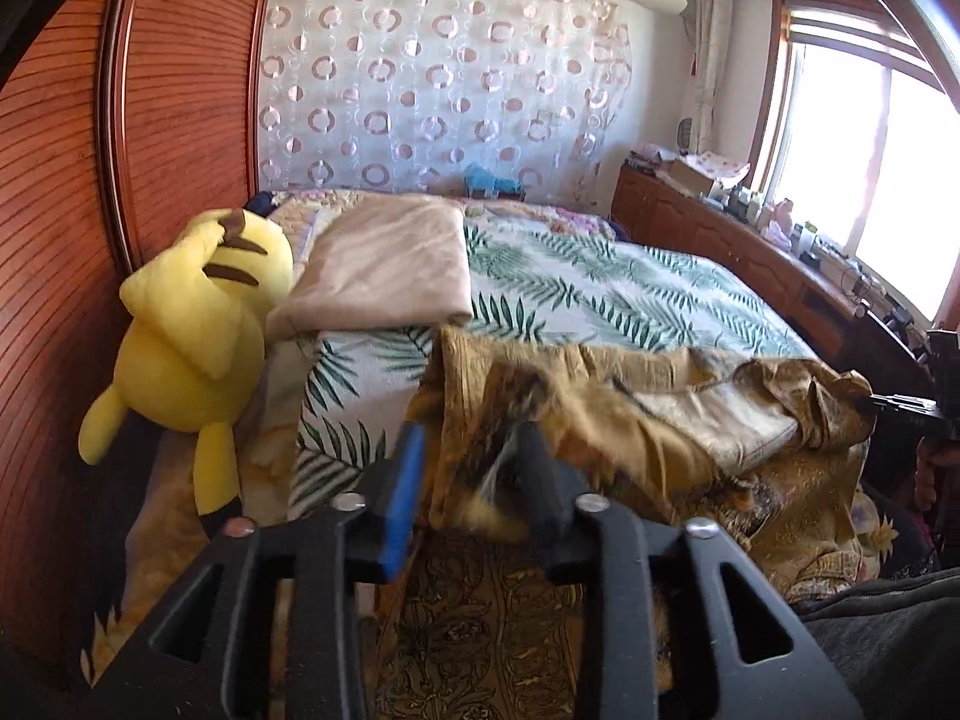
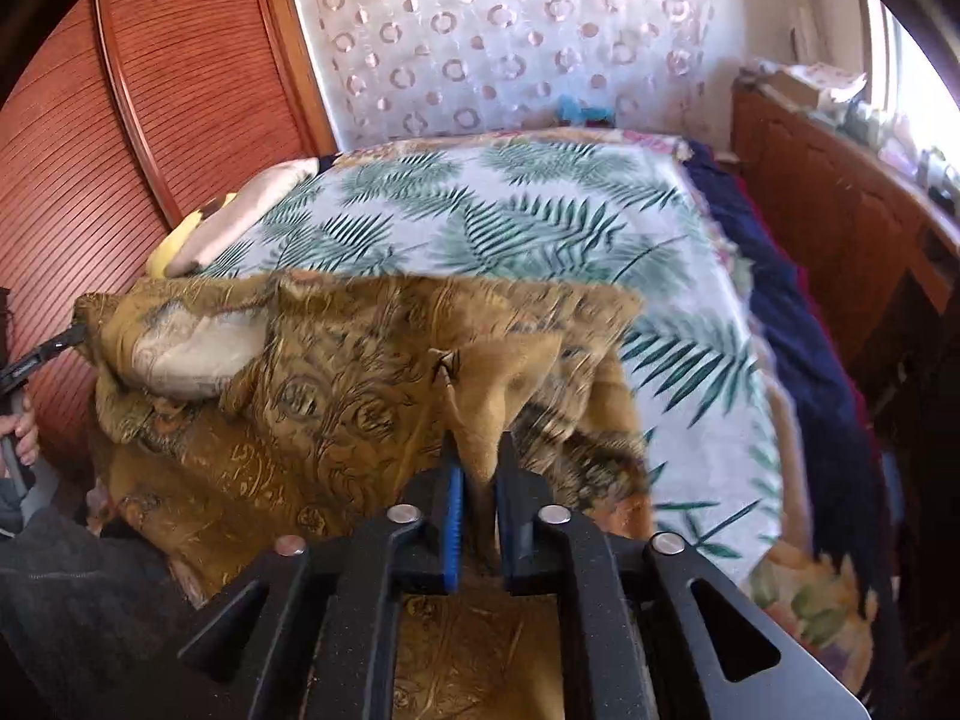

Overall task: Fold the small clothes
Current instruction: 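Lift the hem with both grippers and fold it toward the collar, then open both grippers to release the folded shirt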

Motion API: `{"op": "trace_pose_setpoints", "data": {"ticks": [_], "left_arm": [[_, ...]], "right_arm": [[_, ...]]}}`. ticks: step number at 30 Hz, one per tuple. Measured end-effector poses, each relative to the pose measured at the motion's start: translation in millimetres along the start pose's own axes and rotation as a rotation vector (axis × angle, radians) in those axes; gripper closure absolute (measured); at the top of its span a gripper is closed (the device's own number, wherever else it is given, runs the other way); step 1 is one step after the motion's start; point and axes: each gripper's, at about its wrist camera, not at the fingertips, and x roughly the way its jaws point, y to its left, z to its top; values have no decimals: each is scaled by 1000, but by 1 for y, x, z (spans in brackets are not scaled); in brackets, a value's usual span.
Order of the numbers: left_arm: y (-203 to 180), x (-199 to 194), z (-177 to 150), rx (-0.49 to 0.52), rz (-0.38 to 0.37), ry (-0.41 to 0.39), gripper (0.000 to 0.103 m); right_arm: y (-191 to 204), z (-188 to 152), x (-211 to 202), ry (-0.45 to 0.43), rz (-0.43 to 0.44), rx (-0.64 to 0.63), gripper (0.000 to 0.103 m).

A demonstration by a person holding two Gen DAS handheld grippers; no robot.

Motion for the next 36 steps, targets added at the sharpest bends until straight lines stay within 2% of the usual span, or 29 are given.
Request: {"op": "trace_pose_setpoints", "data": {"ticks": [1, 3, 5, 7, 8, 12, 17, 19, 22, 28, 32, 36], "left_arm": [[1, -2, 3, 2, 17, -11, 55], [3, 1, 9, 3, 31, -12, 36], [7, 4, 15, 0, 30, -20, 29], [12, 13, 23, -6, 19, -11, 27], [15, 18, 27, -13, 9, -10, 27], [20, 38, 40, -23, 2, -1, 27], [21, 69, 55, 9, 24, 39, 27], [20, 88, 58, 30, 36, 92, 27], [17, 106, 55, 63, 53, 131, 27], [20, 129, 41, 70, 41, 213, 28], [23, 140, 36, 49, 23, 264, 48], [19, 141, 35, 65, 1, 272, 55]], "right_arm": [[1, 2, -4, -13, -2, -7, 92], [1, 1, -14, -37, -3, -17, 90], [-1, -1, -25, -66, -24, -22, 81], [-3, 5, -31, -92, -46, -24, 61], [-3, 7, -32, -99, -56, -23, 57], [-10, 11, -31, -112, -108, -20, 46], [-13, 18, -11, -96, -122, -19, 45], [-14, 22, 3, -79, -129, -19, 44], [-17, 29, 21, -41, -131, -13, 43], [-21, 35, 43, 28, -115, 15, 42], [-20, 37, 51, 61, -86, 24, 42], [-19, 39, 56, 82, -70, 22, 42]]}}
